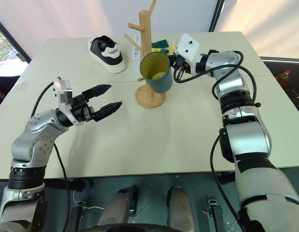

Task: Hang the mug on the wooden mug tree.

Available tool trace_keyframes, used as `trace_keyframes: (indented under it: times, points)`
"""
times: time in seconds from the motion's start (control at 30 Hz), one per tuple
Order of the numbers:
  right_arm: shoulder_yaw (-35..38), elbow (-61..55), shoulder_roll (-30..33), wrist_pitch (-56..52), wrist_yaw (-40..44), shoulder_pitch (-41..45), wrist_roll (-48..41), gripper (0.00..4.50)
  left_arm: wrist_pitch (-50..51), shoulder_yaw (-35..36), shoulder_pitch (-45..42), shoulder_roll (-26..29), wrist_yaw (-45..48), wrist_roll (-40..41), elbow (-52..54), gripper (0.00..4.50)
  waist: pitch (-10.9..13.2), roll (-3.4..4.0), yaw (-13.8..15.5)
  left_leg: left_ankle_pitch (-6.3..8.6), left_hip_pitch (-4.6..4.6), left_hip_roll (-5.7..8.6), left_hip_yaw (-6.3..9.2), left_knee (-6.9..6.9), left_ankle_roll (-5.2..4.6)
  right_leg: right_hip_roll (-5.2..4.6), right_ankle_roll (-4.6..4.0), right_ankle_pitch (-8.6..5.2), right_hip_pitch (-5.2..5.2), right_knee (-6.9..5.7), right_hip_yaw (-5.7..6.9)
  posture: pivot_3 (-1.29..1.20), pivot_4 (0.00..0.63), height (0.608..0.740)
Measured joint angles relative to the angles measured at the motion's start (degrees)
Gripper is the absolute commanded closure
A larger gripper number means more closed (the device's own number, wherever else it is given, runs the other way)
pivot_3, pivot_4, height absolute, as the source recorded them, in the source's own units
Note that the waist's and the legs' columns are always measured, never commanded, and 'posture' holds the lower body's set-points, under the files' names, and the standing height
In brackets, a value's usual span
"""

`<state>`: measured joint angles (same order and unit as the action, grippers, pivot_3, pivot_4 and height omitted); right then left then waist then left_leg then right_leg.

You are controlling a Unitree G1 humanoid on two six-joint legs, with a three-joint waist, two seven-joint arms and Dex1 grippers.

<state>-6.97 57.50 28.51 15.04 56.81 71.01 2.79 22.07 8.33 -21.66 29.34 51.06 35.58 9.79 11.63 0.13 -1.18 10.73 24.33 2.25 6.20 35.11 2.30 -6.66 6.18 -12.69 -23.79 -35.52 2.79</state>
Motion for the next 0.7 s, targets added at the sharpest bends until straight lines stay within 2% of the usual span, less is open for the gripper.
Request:
trace_keyframes:
  times: [0.13, 0.3, 0.47, 0.57, 0.7]
  points:
    - [0.11, 0.85, -0.25, 0.43, -0.77, 0.55, 0.44, 1.51, 0.0, 0.0, 0.0, 0.0, -0.28, 0.0, 0.0, 0.0, 0.0, 0.0, 0.0, -0.02, 0.0, 0.0, -0.03, 0.0, 0.03, 0.0, 0.0, 0.0, -0.05, -0.04, -0.05, 0.0, 0.15, 0.74]
    - [0.54, 0.86, 0.27, 1.15, -1.88, 1.22, 0.49, 1.51, -0.01, 0.0, -0.05, -0.03, -0.47, 0.0, 0.0, 0.0, 0.0, 0.0, -0.01, -0.02, 0.0, 0.0, -0.11, 0.0, 0.04, 0.01, 0.0, 0.0, -0.13, -0.13, -0.15, 0.0, 0.15, 0.74]
    - [3.92, -3.64, 4.44, 0.37, -3.67, -0.6, -1.09, 1.51, -0.11, -0.04, 0.03, -0.59, -1.57, -0.1, 0.0, 0.0, 0.0, 0.0, 0.37, -0.05, 0.02, 0.01, -0.19, 0.01, 0.08, 0.0, 0.0, 0.0, -0.2, -0.22, -0.25, 0.0, 0.15, 0.74]
    - [8.78, -10.19, 6.91, -2.42, -5.15, -6.44, -4.92, 1.51, -1.01, 0.11, 0.39, -1.59, -3.67, -0.84, -0.56, 0.0, -0.02, -0.03, 0.43, -0.05, 0.0, 0.0, -0.22, 0.03, 0.08, -0.01, 0.0, 0.0, -0.17, -0.22, -0.28, 0.0, 0.15, 0.74]
    - [17.49, -24.34, 6.55, -11.21, -8.67, -21.81, -13.98, 1.51, -3.55, 1.69, 1.63, -3.74, -9.02, -3.9, -5.1, 0.0, -0.02, -0.04, 0.36, -0.05, -0.08, -0.02, -0.32, 0.03, 0.07, -0.01, 0.0, 0.0, -0.19, -0.37, -0.39, 0.0, 0.15, 0.74]
